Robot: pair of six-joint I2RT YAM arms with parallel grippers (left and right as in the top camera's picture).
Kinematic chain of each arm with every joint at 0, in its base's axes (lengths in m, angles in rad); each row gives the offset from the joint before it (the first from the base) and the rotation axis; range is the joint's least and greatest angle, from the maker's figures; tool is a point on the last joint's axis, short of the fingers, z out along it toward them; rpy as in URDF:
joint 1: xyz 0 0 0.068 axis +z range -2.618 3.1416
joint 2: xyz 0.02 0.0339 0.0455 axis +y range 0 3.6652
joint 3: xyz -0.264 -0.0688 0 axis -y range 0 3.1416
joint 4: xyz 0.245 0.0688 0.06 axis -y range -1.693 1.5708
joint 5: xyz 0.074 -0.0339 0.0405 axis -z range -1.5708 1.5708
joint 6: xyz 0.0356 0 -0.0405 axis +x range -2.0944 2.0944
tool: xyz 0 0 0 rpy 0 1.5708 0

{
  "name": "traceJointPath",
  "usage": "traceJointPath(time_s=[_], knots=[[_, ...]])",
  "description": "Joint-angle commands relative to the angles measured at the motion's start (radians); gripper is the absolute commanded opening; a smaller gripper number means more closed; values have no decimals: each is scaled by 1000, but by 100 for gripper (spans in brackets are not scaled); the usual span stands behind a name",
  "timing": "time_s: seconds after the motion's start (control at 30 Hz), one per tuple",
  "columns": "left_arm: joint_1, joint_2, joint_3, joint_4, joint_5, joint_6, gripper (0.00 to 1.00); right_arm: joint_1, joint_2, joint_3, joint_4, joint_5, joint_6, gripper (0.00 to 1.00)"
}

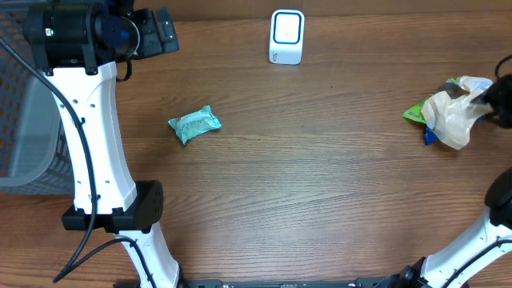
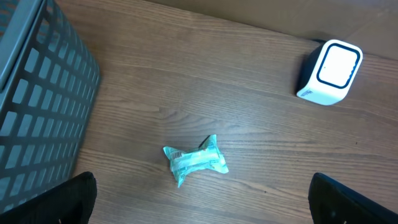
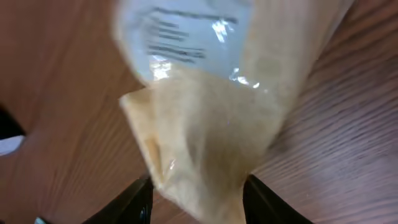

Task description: Scan the item barcode

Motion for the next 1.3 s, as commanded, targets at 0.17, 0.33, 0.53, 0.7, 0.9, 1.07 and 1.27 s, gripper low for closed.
traceJointPath(time_s=[0.17, 0.33, 0.53, 0.7, 0.9, 1.07, 1.27], knots=[[-6, -18, -1, 1, -3, -6, 100, 54, -187, 207, -58, -153, -68, 57], [-6, -18, -1, 1, -3, -6, 100, 143, -233, 208, -64, -178, -83, 60], [-6, -18, -1, 1, -3, -6, 100, 244, -235, 208, -58, -179, -85, 61], [-6, -18, -1, 60, -5, -6, 100, 303, -235, 208, -44, -178, -85, 66], [-6, -18, -1, 59, -2, -6, 100, 330, -235, 206, -55, -178, -101, 68], [-6, -18, -1, 53, -2, -6, 100, 330, -235, 206, -55, -178, -108, 71], [-6, -18, -1, 52, -2, -6, 100, 330, -235, 206, -56, -167, -134, 77]])
